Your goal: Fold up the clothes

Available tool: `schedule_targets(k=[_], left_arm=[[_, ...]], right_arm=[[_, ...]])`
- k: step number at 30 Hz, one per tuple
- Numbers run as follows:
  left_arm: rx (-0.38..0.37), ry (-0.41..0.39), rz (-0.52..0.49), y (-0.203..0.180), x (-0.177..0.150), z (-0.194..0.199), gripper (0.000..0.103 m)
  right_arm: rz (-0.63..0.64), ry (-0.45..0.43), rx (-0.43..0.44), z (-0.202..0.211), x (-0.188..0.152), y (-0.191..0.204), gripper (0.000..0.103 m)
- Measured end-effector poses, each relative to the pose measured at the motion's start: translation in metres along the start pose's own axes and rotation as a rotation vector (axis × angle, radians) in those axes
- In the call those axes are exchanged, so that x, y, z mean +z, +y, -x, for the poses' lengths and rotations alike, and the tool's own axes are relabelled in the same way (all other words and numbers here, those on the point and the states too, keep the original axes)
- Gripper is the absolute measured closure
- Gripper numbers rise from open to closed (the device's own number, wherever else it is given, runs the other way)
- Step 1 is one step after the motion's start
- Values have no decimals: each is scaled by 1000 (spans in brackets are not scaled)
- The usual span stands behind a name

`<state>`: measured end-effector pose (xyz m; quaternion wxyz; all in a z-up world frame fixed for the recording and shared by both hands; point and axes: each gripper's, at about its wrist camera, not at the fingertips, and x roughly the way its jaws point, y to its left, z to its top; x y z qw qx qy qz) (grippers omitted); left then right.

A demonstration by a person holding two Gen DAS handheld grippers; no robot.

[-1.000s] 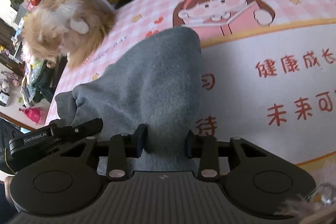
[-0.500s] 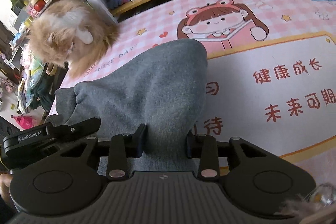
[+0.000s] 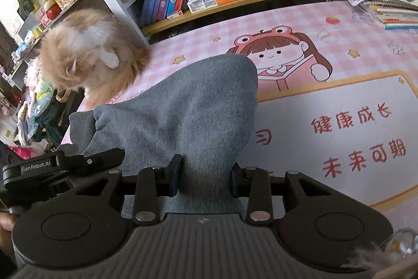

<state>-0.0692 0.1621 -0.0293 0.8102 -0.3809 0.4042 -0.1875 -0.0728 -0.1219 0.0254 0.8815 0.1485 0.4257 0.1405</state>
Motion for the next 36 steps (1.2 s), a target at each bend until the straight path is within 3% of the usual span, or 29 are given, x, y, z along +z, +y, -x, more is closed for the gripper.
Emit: schedule_targets(k=[14,26,36], left_arm=[[66,-10,32,-29,27,-58,62],[109,-24,7,-57,78,-122,62],[100,-50,-26,-57,126,-173,62]], right_arm=[[32,22,58,-28,59,-55,71],[62,21,105,-65,129,-104,71],[88,-24,108,-108,183,-131,71]])
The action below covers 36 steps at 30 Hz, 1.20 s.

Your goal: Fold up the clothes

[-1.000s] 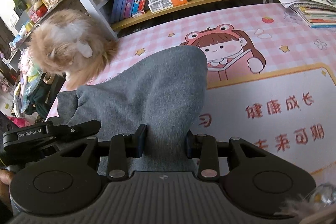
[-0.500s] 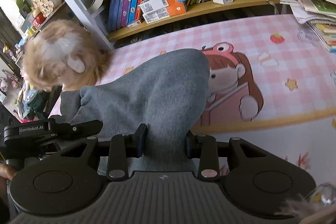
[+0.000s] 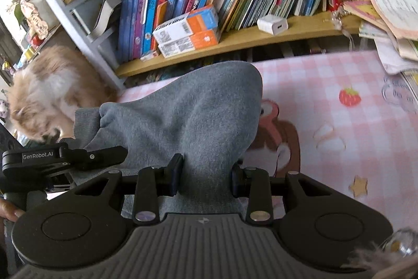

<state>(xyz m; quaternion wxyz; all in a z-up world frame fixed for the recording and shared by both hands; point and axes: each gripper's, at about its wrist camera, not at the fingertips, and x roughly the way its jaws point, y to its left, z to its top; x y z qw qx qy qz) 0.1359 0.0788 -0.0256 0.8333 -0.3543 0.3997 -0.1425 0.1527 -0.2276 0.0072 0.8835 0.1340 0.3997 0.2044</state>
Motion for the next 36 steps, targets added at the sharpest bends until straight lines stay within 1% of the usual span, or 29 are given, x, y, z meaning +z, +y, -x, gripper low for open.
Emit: schedule_targets(k=[9,16,25,29,30,31,34,35,36], left_arm=[[-7,-35,3,-7,42,-40,62],[19,-51,-23,-7,67,-65,62],[51,-64,-8,7,80,-86,61],[71,-45,4,15,83,-95,60],[79,-39,4,17,83,-98,57],[94,-37,0,18,82,-99,56],[103,-46,-13,19,79,-101,54],[108,-49,-12,20,79,-101,51],[124,-55,-15,19,80,-101,46]], right_arm=[[37,-41,-4,-36,48,-21,71],[19,-47,8,-64,70,-36,71],[0,-44,7,-96,81,-45,71],[1,-36,1,-107,81,-48,70],[-3,-30,-2,-109,80,-48,70],[-7,-24,-6,-112,79,-49,69],[-45,-25,-1,-115,76,-55,67],[-61,-27,4,-115,75,-57,66],[-80,-24,8,-115,74,-59,65]])
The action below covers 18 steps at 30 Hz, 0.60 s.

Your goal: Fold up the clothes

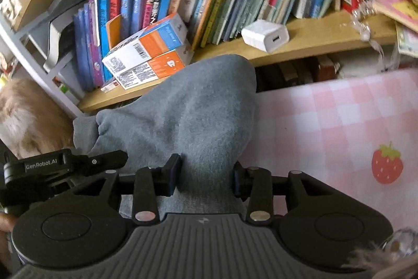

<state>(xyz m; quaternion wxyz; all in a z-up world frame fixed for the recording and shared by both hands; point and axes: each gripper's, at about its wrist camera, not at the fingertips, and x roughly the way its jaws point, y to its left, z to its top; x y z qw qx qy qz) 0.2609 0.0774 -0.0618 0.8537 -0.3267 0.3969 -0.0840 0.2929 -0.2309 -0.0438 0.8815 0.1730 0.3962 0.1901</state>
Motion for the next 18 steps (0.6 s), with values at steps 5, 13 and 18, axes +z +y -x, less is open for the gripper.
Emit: schedule_targets(k=[5,13,18], left_arm=[[57,-13,-20,-3,3,5,36],[101,-45,-51,-2,-9,30,31],[132,-75,-143,-11,-26,60,28]], right_arm=[[-58,1,-12,3,-3,-4,50],[19,-38,-83,28,-9,16,36],[61,-74,-104,50,-18,32,33]])
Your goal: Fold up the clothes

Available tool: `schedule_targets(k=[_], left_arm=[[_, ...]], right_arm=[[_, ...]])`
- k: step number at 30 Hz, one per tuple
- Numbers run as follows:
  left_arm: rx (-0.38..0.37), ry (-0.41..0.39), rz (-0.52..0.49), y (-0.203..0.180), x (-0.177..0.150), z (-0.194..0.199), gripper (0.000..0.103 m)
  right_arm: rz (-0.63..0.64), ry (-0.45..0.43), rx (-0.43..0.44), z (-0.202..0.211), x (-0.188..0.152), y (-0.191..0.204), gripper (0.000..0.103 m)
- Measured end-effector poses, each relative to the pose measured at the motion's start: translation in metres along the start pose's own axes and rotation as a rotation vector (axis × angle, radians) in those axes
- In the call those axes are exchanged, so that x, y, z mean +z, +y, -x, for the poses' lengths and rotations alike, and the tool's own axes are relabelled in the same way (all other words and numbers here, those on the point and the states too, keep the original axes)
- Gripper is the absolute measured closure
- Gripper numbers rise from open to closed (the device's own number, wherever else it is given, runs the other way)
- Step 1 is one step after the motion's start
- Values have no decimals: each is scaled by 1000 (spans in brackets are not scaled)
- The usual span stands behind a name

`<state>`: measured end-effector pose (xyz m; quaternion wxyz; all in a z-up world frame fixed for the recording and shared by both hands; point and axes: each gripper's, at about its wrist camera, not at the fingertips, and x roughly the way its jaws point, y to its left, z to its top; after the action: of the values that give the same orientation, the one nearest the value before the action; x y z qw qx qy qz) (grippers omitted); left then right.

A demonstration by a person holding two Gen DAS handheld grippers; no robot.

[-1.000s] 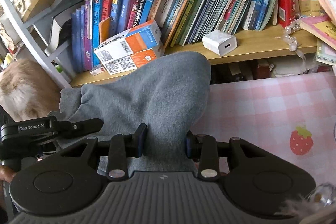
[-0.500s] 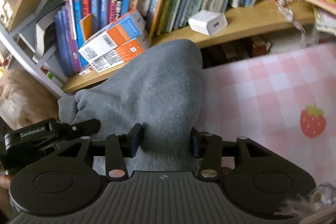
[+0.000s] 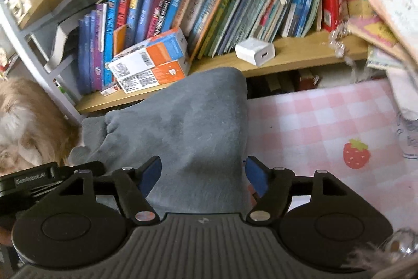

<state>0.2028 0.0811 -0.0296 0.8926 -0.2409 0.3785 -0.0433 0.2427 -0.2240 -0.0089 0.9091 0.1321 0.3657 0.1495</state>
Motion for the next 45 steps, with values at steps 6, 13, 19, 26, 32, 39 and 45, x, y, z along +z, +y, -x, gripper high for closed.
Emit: schedule_targets(k=[6,13,19,26,32,39,45], left_arm=[[86,-41,-130,-13,-24,44,27],[157,-36,-88,-7,-53,83,19],[181,-30,-152,-11,-81,110,14],[202,-86,-235,-26,-110,137,9],[265,-150,-314,-33,-136,157,6],[278,-177,-324,-32,-147,170,5],[288,-185,-335,-32,-154,173,5]], right_arm=[[53,-35,-57,39,-27,23,21],[155,-74,-183,78,-70,55,8],[147,-68,-231,107,-108,71,3],[131,-86,-281,138,-146,88,1],[157,-111,-322,155,-170,91,0],[155,-122,-329,163,-174,93,0],[200,-107,-307,162,-179,101,0]])
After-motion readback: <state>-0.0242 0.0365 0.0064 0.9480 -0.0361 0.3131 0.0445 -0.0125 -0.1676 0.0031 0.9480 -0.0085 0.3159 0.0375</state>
